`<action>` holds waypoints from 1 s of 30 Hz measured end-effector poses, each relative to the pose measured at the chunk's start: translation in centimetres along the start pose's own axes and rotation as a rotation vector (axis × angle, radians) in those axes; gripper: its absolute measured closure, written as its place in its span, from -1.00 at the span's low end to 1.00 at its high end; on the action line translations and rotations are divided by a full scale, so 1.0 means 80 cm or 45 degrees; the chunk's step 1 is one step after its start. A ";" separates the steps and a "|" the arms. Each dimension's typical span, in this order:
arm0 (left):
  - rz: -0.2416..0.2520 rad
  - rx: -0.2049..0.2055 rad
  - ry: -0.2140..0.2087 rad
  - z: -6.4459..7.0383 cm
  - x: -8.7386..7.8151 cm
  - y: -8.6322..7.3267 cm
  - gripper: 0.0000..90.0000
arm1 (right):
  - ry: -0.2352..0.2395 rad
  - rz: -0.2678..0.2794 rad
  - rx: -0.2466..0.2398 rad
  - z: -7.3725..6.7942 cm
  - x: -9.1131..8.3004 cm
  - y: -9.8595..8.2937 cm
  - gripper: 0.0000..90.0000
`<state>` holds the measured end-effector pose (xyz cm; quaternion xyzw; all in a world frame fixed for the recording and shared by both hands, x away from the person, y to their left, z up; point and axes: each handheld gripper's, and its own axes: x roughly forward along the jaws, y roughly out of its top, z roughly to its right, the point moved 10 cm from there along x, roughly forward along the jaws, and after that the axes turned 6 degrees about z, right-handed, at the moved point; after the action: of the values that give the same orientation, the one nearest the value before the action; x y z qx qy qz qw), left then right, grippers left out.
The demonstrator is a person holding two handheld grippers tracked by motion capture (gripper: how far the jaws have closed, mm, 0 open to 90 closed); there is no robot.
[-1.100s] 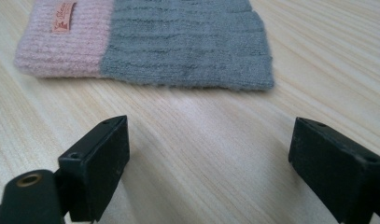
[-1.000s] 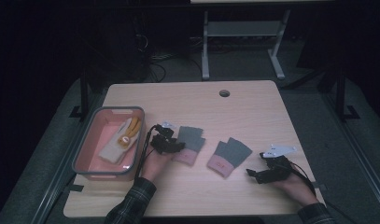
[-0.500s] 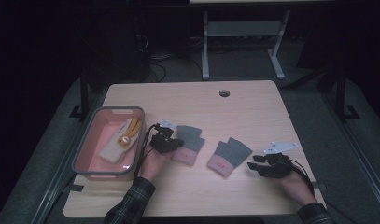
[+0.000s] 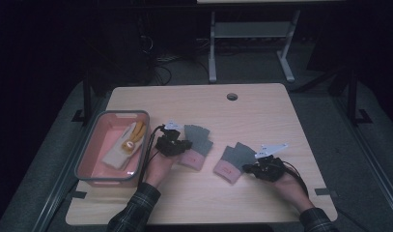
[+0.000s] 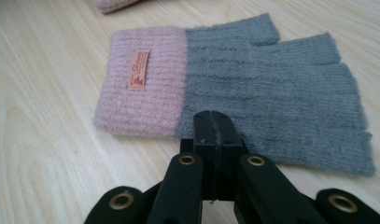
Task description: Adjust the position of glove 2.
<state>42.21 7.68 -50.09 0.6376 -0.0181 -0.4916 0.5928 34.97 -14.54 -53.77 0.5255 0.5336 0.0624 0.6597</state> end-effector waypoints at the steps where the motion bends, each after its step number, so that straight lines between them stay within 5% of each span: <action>1: -0.001 0.003 0.000 0.001 0.002 0.000 0.82 | 0.003 -0.002 0.004 -0.001 0.002 0.001 1.00; 10: -0.059 0.082 0.050 0.000 0.028 0.009 0.82 | 0.016 -0.006 -0.028 -0.003 0.023 0.017 1.00; 22: -0.027 0.094 -0.027 0.022 0.031 0.024 0.82 | 0.027 0.000 -0.025 -0.005 0.026 0.019 1.00; 25: -0.060 0.136 0.025 0.017 0.029 0.026 0.82 | 0.029 0.008 -0.026 -0.005 0.029 0.020 1.00; 30: -0.103 0.134 0.097 -0.002 0.035 0.023 0.82 | 0.025 -0.001 -0.027 -0.009 0.032 0.020 1.00</action>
<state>44.81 5.58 -50.39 0.6864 0.0046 -0.4889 0.5384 36.27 -11.78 -54.12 0.5178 0.5394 0.0728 0.6600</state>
